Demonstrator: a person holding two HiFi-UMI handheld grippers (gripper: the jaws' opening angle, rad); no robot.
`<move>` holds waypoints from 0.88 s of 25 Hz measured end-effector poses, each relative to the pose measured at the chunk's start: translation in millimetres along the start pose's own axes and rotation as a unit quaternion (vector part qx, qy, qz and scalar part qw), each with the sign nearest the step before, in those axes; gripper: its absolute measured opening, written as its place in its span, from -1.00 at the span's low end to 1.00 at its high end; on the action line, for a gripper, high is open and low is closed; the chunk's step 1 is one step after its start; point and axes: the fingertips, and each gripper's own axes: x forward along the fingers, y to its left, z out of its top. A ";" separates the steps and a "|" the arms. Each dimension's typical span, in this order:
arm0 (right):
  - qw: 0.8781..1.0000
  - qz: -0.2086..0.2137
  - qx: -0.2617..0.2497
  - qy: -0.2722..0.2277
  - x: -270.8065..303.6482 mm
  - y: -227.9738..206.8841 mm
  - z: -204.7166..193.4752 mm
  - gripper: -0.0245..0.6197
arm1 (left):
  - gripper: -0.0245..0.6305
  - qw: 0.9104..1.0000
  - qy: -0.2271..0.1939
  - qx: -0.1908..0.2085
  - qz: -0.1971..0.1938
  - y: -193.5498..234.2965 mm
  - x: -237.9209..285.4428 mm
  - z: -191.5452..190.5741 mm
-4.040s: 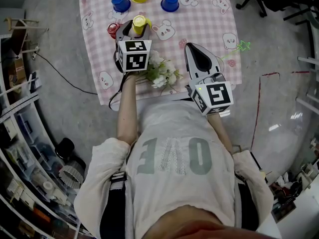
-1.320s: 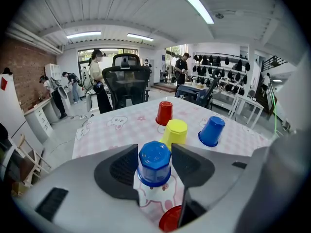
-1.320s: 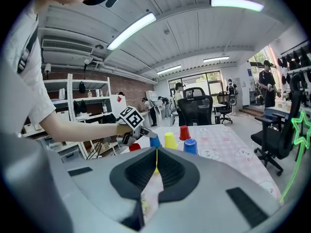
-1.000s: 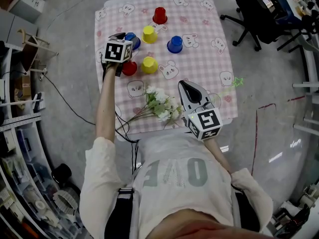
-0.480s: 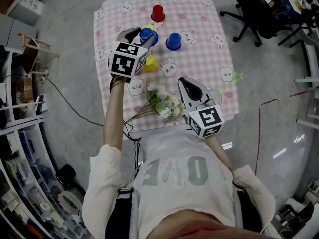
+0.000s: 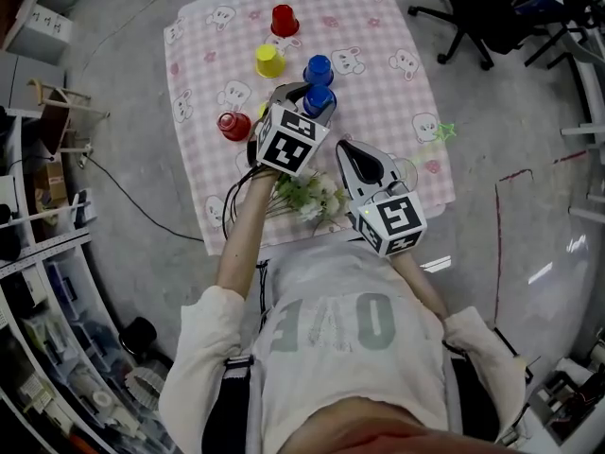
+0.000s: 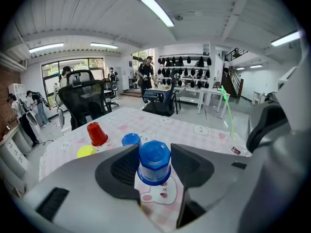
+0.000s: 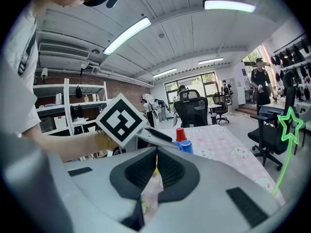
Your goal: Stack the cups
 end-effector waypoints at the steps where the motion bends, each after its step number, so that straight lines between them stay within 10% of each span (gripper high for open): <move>1: 1.000 -0.001 0.002 -0.001 -0.4 -1.0 -0.4 -0.83 | -0.26 1.000 0.008 0.004 -0.001 -4.0 4.3 -4.1; 22: 1.000 -0.011 0.010 -0.002 -4.1 -8.9 -0.3 -0.83 | -0.25 0.999 0.044 -0.015 -0.008 -10.6 25.4 -20.4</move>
